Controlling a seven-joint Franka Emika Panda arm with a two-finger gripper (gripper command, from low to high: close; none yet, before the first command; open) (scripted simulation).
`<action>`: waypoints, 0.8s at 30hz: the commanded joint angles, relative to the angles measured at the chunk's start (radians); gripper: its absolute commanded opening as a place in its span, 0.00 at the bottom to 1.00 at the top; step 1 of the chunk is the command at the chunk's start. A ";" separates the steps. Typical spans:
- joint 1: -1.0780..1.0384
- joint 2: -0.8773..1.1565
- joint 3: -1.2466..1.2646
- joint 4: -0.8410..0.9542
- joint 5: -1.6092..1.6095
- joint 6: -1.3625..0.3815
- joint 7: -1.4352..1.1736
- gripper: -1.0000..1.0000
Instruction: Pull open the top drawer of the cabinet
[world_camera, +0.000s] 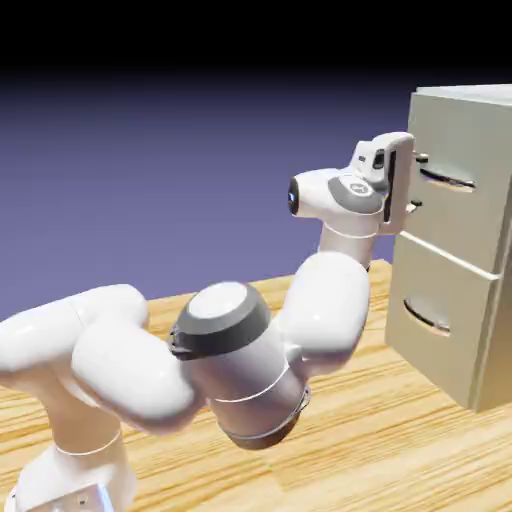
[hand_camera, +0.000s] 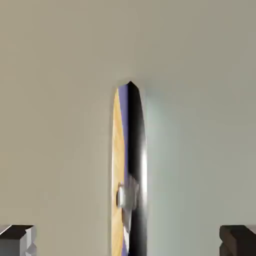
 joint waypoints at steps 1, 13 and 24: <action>0.023 0.000 -0.006 0.036 -0.003 0.014 -0.005 0.50; -0.082 0.004 0.024 -0.129 0.011 -0.048 0.015 0.00; -0.356 0.042 0.137 -0.528 0.092 -0.177 0.044 0.00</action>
